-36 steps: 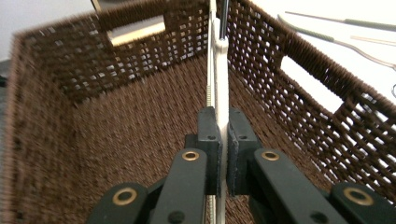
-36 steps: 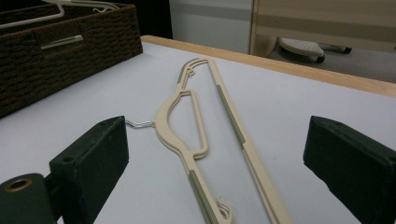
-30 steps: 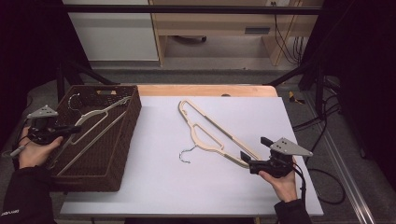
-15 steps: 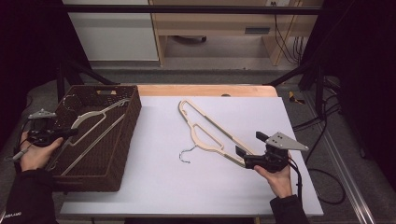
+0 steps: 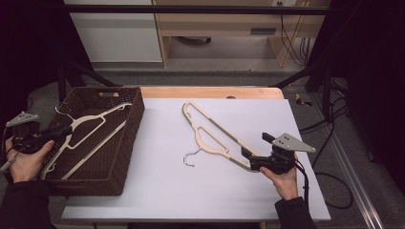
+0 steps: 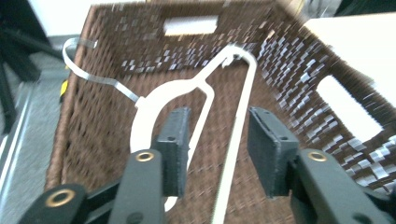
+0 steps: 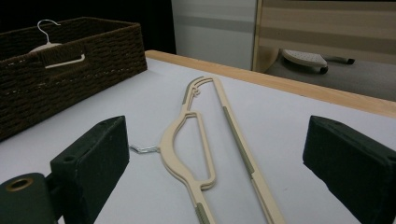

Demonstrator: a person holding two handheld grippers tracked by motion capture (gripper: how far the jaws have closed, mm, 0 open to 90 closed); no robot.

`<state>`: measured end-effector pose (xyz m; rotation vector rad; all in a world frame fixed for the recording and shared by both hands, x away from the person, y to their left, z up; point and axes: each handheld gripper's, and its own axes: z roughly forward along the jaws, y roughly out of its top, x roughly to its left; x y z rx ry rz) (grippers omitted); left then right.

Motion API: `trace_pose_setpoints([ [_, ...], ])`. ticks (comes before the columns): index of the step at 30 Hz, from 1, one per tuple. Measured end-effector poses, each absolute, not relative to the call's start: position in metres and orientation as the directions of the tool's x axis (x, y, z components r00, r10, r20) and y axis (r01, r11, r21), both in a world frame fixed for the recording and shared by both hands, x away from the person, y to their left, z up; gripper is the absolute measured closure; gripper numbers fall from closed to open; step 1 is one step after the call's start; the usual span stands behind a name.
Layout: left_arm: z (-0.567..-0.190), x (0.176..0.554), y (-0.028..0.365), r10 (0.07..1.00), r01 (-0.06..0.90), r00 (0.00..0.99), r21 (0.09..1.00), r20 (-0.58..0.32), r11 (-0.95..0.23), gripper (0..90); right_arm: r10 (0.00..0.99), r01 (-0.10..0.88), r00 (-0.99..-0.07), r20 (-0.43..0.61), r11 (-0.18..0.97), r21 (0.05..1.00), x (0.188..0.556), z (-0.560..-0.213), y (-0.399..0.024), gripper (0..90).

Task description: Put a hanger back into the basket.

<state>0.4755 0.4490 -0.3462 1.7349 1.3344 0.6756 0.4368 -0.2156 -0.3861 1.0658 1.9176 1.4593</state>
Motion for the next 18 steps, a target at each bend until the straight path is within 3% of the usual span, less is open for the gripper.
trace_pose_setpoints([
  [18, -0.323, 0.447, 0.356, 0.85, 0.261, 0.52, 0.963, -0.081, -0.068, 24.5, 0.827, 0.291, -0.559, 0.06, 0.128, 0.948, 0.437, -0.391, -0.222, 7.7],
])
